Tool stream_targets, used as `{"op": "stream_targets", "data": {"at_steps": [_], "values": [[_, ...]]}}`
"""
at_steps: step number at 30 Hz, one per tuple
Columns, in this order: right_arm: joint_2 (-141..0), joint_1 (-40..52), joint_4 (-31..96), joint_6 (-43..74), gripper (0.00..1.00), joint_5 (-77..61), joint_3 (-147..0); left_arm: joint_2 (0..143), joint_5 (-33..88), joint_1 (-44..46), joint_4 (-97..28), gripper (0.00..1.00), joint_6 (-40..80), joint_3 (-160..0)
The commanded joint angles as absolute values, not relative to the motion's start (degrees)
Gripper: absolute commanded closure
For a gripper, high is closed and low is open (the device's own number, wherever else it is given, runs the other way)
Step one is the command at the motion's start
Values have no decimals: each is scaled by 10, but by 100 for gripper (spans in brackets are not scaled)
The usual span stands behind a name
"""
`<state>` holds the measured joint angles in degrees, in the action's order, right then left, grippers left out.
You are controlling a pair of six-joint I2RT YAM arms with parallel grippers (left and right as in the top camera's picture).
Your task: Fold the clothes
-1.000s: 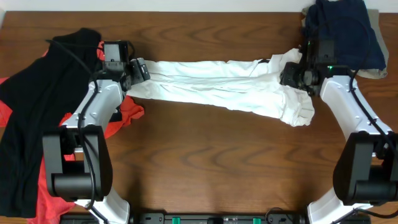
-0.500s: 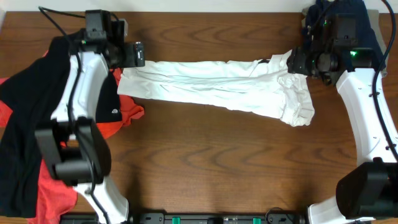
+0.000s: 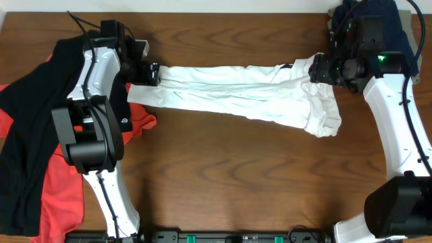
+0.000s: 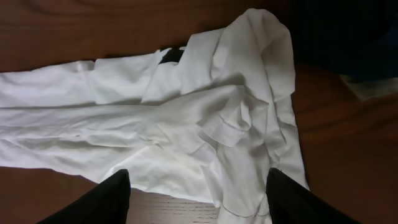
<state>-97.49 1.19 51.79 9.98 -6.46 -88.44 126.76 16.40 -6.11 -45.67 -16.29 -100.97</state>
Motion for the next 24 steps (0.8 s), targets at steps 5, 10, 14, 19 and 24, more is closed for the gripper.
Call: {"op": "stream_targets", "data": {"at_steps": [5, 10, 14, 19, 24], "values": [[-976, 16, 519, 91, 32, -64, -889, 1277, 150, -61, -458, 2, -197, -1023], [-976, 16, 520, 91, 32, -65, -889, 1293, 150, -57, -458, 2, -197, -1023], [-976, 16, 527, 91, 32, -64, -889, 1294, 149, -50, -458, 2, -197, -1023], [-976, 16, 528, 91, 32, -64, -889, 1298, 149, -49, -458, 2, -199, -1022], [-976, 16, 528, 91, 32, -64, -889, 1315, 149, -49, -463, 2, -199, -1021]]}}
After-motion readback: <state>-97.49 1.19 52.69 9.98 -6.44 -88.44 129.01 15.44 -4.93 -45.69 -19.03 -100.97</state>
